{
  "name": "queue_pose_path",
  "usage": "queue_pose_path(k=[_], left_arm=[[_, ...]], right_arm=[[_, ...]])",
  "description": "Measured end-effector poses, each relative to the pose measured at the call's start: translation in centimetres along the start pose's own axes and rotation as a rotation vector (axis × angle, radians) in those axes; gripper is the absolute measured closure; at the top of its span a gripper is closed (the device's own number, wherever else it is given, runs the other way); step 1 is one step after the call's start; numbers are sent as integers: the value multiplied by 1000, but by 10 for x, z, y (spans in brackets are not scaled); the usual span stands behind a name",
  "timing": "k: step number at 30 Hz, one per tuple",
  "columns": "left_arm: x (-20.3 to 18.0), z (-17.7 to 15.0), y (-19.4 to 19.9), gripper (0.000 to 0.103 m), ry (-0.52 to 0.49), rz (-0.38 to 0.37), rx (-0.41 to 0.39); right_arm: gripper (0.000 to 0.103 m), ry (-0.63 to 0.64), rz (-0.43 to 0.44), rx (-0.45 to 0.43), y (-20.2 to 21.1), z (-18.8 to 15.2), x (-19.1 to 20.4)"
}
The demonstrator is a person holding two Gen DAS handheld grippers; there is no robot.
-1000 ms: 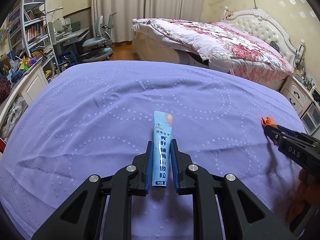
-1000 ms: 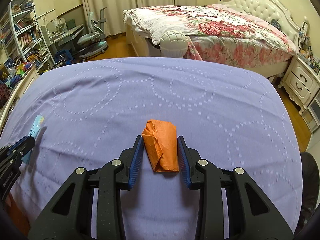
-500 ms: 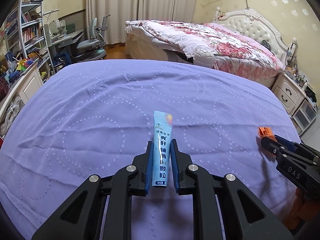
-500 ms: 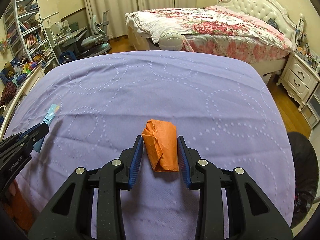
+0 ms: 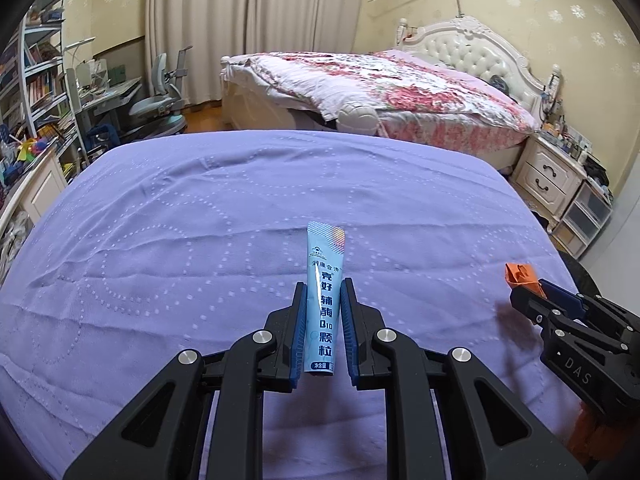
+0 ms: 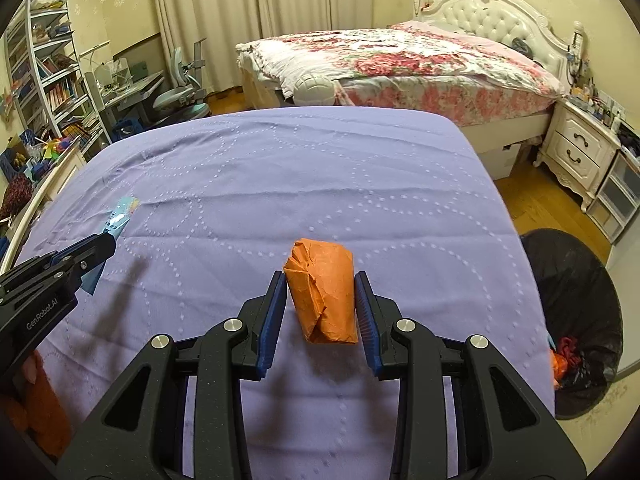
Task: Collect trash
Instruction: 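Carry the blue tube and orange scrap over the bin with both tools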
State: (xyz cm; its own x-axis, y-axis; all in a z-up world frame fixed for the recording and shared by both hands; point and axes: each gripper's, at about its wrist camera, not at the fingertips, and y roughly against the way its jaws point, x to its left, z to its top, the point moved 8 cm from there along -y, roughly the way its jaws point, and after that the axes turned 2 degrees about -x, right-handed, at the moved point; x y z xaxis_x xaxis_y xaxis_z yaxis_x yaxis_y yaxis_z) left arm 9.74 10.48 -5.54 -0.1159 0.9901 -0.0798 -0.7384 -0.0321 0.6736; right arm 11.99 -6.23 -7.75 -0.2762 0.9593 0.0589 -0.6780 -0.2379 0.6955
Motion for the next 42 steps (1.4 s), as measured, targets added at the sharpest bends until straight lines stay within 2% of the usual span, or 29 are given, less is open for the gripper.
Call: queue_pose_path(k=[12, 22, 30, 42], left_arm=[[-51, -6, 14, 85, -59, -78, -20], [-108, -1, 14, 85, -136, -149, -35], [-176, 0, 8, 85, -225, -237, -37], [-270, -5, -17, 85, -339, -333, -12]], right_arm=[[69, -90, -70, -50, 31, -15, -55], [69, -174, -188, -87, 48, -21, -123], [69, -257, -315, -113, 61, -26, -187], [69, -360, -404, -124, 65, -31, -247]])
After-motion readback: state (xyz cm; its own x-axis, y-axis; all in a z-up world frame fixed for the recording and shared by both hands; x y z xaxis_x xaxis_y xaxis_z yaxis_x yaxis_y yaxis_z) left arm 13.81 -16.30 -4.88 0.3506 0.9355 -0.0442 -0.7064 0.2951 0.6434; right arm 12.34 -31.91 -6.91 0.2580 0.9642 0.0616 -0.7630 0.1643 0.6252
